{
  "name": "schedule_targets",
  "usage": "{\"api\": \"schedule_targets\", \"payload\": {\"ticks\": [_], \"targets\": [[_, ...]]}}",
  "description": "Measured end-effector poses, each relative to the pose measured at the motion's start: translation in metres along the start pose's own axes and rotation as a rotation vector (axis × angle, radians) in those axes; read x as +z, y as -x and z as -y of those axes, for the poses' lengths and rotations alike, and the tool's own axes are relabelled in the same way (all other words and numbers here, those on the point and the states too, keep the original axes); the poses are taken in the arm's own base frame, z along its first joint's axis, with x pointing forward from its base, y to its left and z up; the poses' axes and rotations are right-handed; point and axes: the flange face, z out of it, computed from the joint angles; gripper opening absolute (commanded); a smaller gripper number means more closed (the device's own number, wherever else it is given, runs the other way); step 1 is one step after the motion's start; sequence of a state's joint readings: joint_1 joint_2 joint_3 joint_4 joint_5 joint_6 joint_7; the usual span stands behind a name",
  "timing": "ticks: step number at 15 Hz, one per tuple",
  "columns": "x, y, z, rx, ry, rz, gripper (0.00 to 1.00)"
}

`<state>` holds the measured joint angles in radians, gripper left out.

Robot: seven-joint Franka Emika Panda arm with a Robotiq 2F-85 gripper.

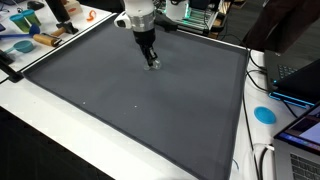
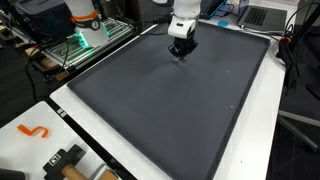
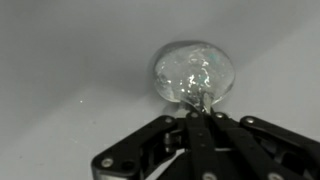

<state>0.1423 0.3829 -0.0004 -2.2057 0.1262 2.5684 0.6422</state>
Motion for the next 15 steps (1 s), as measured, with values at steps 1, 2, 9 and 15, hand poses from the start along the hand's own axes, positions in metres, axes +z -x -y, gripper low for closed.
{"api": "schedule_targets", "payload": {"ticks": [1,2,9,15], "targets": [[0.0,0.0,0.0,0.0,0.001,0.001,0.01],[0.0001,-0.0001,0.0001,0.0,0.001,0.002,0.01],[0.0003,0.0,0.0002,-0.003,0.006,0.008,0.29],[0.0006,0.0004,0.0003,-0.017,0.021,0.03,0.55]]}}
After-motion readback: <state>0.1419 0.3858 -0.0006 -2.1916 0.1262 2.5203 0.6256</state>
